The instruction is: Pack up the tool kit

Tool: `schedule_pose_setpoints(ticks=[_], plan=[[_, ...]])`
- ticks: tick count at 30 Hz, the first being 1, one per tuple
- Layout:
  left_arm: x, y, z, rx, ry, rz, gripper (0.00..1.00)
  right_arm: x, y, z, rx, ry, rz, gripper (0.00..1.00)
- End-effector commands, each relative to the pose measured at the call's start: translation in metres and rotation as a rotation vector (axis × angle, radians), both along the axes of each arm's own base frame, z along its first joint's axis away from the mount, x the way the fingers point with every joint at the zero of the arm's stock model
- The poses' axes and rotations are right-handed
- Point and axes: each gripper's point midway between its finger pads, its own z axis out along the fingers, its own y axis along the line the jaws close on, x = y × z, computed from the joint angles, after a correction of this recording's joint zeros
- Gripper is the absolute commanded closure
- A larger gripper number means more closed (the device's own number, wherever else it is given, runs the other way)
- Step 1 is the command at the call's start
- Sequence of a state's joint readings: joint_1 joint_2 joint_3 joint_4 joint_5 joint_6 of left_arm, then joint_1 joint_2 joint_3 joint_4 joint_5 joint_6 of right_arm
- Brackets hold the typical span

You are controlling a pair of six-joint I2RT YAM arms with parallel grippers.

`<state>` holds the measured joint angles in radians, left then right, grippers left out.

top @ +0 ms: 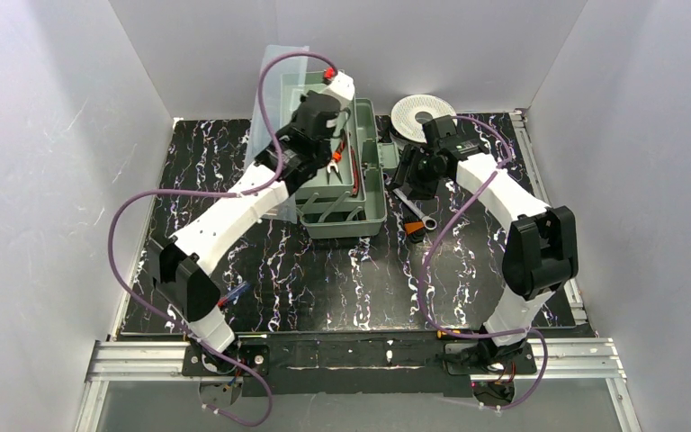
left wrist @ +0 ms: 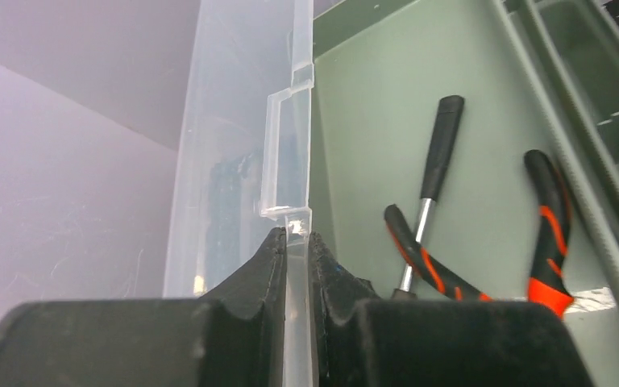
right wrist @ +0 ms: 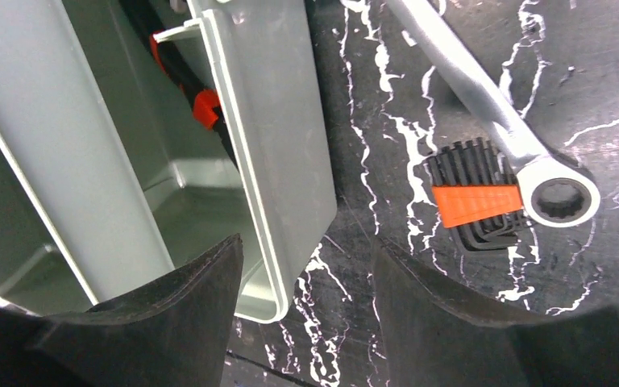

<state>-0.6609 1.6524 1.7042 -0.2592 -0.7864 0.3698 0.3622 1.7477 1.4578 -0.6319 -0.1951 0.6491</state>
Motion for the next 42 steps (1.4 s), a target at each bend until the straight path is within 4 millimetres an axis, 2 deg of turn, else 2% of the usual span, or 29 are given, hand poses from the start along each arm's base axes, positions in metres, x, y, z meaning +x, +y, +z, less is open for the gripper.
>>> schedule_pose_setpoints(ticks=[1,3,4,6,8,10,13,16,18,19,21,23,28,32,35,38,42], plan=[[-0.012,-0.04,0.015,-0.09,-0.073,-0.042,1.0,0.005,-0.02,0.027,-0.059,-0.113,-0.081,0.32],[-0.019,-0.062,0.003,-0.147,-0.038,-0.079,0.92,0.004,-0.032,0.033,-0.099,-0.139,-0.118,0.29],[-0.022,-0.073,-0.003,-0.182,-0.017,-0.099,0.72,0.006,-0.041,0.036,-0.131,-0.157,-0.15,0.24],[-0.032,-0.096,-0.013,-0.283,0.028,-0.137,0.41,0.005,-0.055,0.042,-0.164,-0.175,-0.2,0.17],[-0.042,-0.122,-0.018,-0.452,0.088,-0.206,0.22,0.004,-0.067,0.05,-0.178,-0.194,-0.24,0.14],[-0.053,-0.15,-0.015,-0.607,0.141,-0.305,0.05,0.004,-0.076,0.053,-0.174,-0.199,-0.272,0.14],[-0.066,-0.18,0.006,-0.756,0.179,-0.433,0.02,0.003,-0.086,0.054,-0.161,-0.198,-0.299,0.14],[-0.083,-0.208,0.049,-0.928,0.189,-0.633,0.02,0.003,-0.09,0.054,-0.143,-0.191,-0.304,0.14],[-0.09,-0.214,0.075,-1.114,0.24,-0.75,0.02,0.004,-0.086,0.056,-0.098,-0.187,-0.278,0.15],[-0.089,-0.21,0.084,-1.214,0.272,-0.771,0.02,0.005,-0.082,0.059,-0.066,-0.194,-0.258,0.16],[-0.078,-0.188,0.092,-1.376,0.299,-0.743,0.02,0.009,-0.073,0.067,-0.012,-0.208,-0.216,0.17],[-0.074,-0.16,0.094,-1.405,0.274,-0.685,0.02,0.014,-0.057,0.081,0.063,-0.24,-0.143,0.17],[-0.067,-0.088,0.055,-1.327,0.304,-0.434,0.02,0.015,-0.01,0.117,0.314,-0.278,0.045,0.18],[-0.07,-0.048,0.025,-1.318,0.345,-0.307,0.02,0.01,0.015,0.131,0.392,-0.298,0.106,0.18],[-0.072,-0.033,0.005,-1.323,0.373,-0.252,0.02,0.002,0.032,0.136,0.425,-0.305,0.161,0.18],[-0.072,-0.034,-0.009,-1.355,0.442,-0.249,0.02,-0.003,0.043,0.13,0.421,-0.275,0.18,0.18],[-0.082,-0.038,-0.034,-1.314,0.557,-0.243,0.02,-0.012,0.055,0.096,0.351,-0.15,0.201,0.22]])
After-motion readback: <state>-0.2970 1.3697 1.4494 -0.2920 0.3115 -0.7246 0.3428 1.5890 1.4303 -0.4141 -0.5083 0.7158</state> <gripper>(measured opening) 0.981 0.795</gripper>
